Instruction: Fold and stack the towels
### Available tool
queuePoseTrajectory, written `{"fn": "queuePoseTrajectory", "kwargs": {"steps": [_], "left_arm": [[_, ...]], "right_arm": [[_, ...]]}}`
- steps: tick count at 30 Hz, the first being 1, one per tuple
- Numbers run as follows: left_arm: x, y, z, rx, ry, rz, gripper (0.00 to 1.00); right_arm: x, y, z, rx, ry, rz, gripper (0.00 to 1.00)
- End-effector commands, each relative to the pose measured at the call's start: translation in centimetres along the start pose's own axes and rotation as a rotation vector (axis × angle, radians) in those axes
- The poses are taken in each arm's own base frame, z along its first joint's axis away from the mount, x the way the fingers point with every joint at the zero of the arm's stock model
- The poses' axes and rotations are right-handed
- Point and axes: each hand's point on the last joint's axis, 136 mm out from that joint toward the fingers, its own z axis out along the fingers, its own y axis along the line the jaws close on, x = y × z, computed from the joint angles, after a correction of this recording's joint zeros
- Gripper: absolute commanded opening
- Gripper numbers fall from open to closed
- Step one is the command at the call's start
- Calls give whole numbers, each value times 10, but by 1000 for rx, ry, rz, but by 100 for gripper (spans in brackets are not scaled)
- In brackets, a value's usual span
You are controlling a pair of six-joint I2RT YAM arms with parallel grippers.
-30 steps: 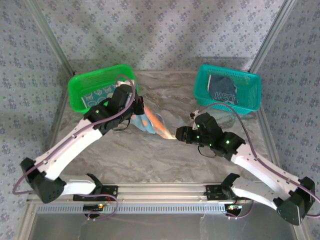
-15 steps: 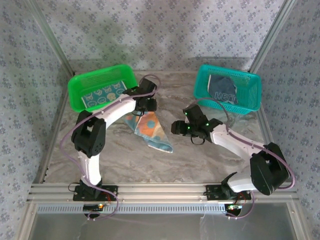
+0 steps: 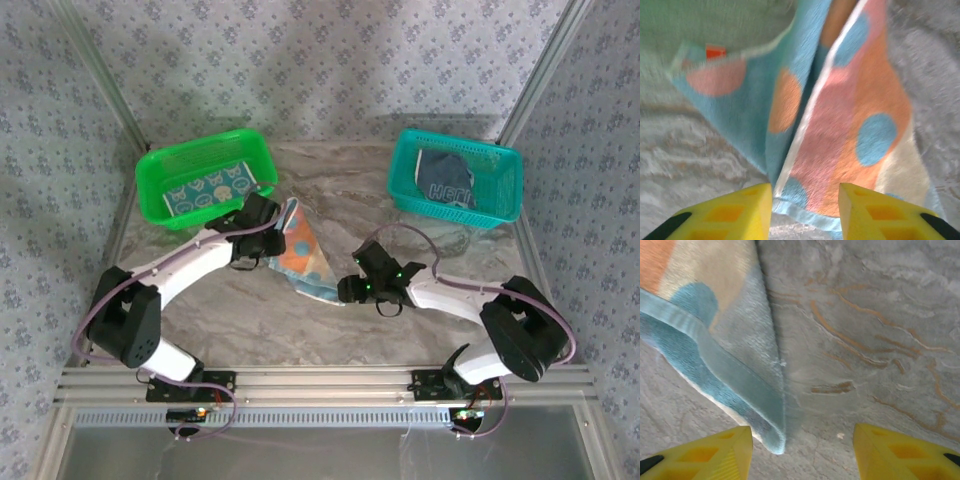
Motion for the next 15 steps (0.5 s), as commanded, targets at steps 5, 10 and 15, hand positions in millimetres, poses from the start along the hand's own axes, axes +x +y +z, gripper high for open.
{"fn": "queuePoseTrajectory", "kwargs": {"steps": [5, 10, 15], "left_arm": [[13, 0, 20, 152, 6, -180, 38], [23, 6, 32, 158, 30, -214, 37], [27, 5, 38, 204, 31, -253, 33]], "right_arm": [[-7, 0, -6, 23, -48, -17, 57], [-7, -2, -8, 32, -51, -18, 58], [-7, -3, -7, 35, -51, -12, 58]]}}
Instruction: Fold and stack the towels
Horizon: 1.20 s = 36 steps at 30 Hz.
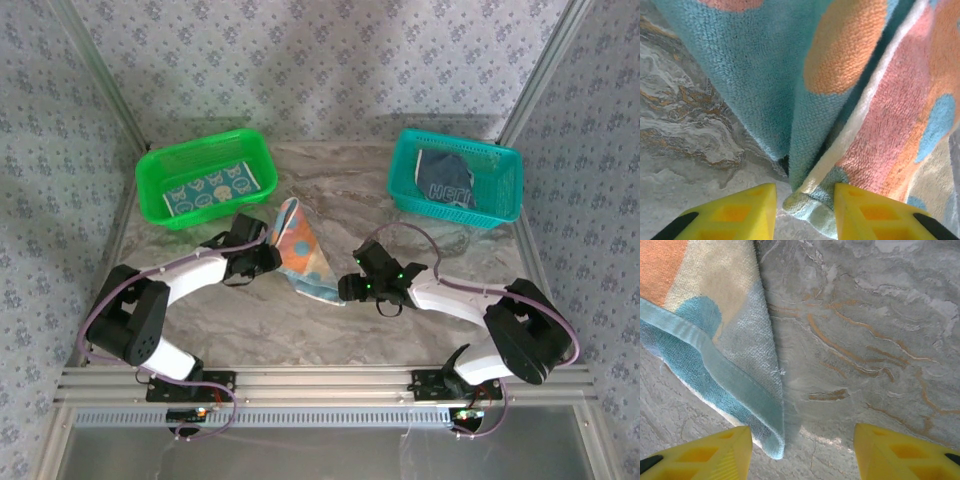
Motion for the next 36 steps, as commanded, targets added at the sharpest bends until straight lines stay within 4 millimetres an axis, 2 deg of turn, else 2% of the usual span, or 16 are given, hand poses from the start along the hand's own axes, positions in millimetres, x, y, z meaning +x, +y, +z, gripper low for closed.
{"fn": "queuePoseTrajectory", "kwargs": {"steps": [1, 8, 10, 14, 20, 23, 26, 31, 36], "left_arm": [[-4, -11, 4, 78, -10, -38, 33], [0, -8, 12, 70, 11, -54, 29], [1, -8, 12, 72, 13, -61, 25], [0, -8, 5, 75, -3, -66, 24], [-2, -10, -6, 82, -19, -67, 13], [-4, -12, -13, 85, -33, -64, 12], [-3, -12, -17, 87, -37, -64, 2], [-7, -17, -34, 96, -63, -63, 0], [-18, -20, -65, 82, -127, -55, 0]], "right_arm": [[1, -3, -2, 21, -6, -5, 58], [1, -3, -3, 24, -6, -5, 58], [2, -4, -3, 26, -6, -4, 58], [2, -4, -3, 27, -7, -5, 58], [3, -6, -1, 32, -6, -4, 58], [3, -6, 0, 32, -6, -5, 58], [3, -6, 0, 31, -3, -5, 58], [5, -5, 1, 32, -1, -15, 58], [14, -1, 7, 32, 10, -63, 55]]}}
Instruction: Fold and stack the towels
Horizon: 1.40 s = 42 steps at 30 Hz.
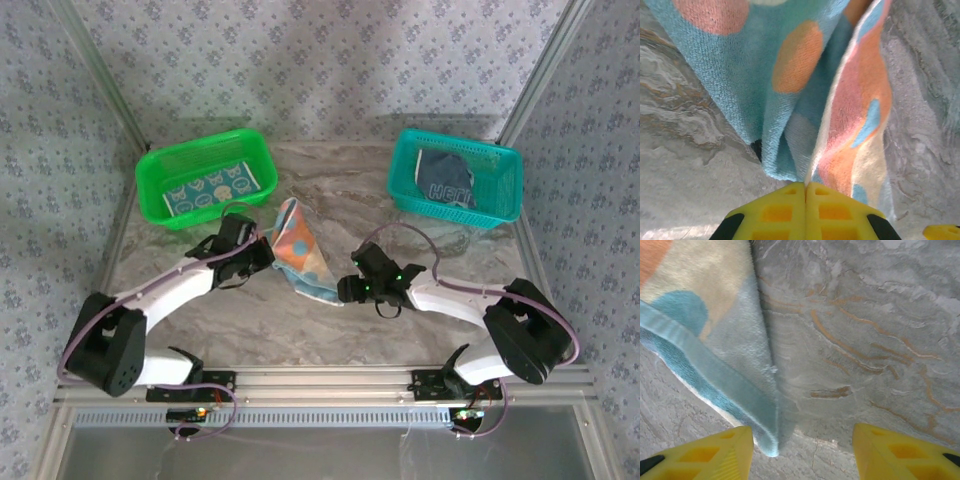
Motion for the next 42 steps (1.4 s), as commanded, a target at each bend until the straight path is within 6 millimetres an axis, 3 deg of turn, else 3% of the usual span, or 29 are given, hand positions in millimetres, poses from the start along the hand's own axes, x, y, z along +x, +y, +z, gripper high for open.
{"fn": "queuePoseTrajectory", "kwargs": {"steps": [1, 7, 12, 19, 27, 37, 42], "left_arm": [[-12, -6, -24, -18, -51, 7, 0], [-18, -14, -40, -1, -73, 7, 0], [-20, -16, -42, 5, -78, 6, 0], [-19, -15, -39, 3, -69, 4, 0], [-17, -14, -36, -2, -60, 6, 0], [-17, -16, -36, 1, -56, 6, 0], [-19, -17, -38, 1, -60, 8, 0]], "right_arm": [[11, -2, 7, 20, 13, -49, 55], [19, 23, 13, -71, 9, -122, 54], [24, 42, 18, -100, 2, -190, 54], [27, 48, 21, -102, -11, -209, 53], [23, 56, 4, -132, -109, -256, 51], [38, 57, 24, -137, -47, -293, 46], [41, 60, 31, -130, -27, -312, 38]]}}
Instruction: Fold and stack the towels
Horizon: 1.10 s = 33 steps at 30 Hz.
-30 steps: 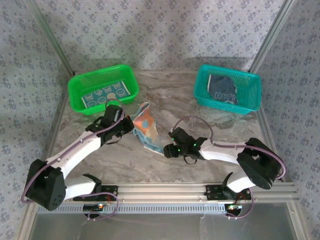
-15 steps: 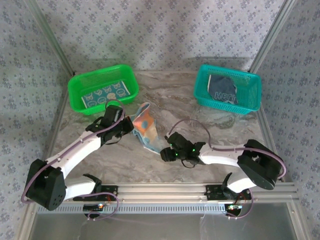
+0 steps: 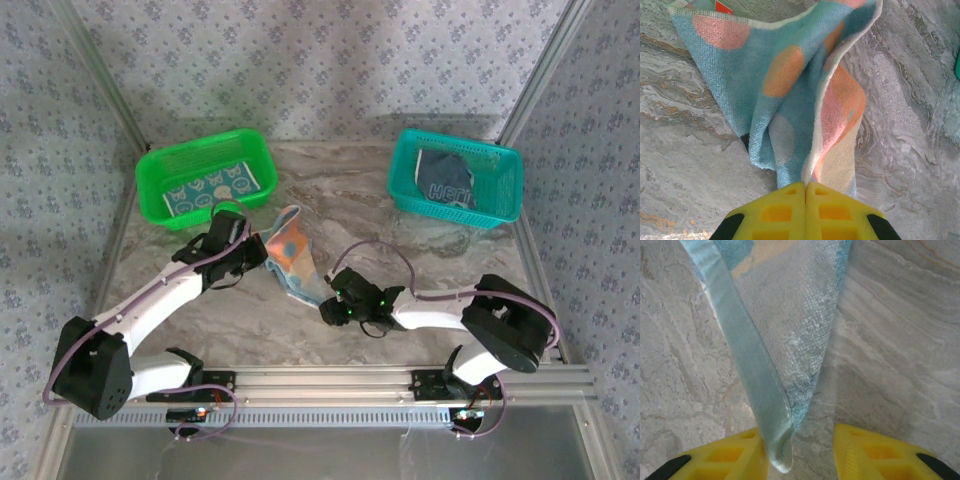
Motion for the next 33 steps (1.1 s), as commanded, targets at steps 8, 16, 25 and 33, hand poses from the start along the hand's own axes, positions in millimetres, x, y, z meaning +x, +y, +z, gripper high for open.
{"fn": "queuePoseTrajectory", "kwargs": {"steps": [8, 16, 25, 33], "left_arm": [[-14, -20, -21, 42, -28, -15, 0], [-44, -61, -93, 166, -172, -18, 0], [-105, -154, -173, 311, -337, 120, 0], [-157, -200, -207, 306, -440, 232, 0]], "right_arm": [[-20, -11, -17, 131, -71, -57, 0], [-91, -30, -123, 341, -335, -129, 0], [-214, -35, -261, 432, -732, -127, 0], [-296, -43, -320, 426, -855, -125, 0]]}}
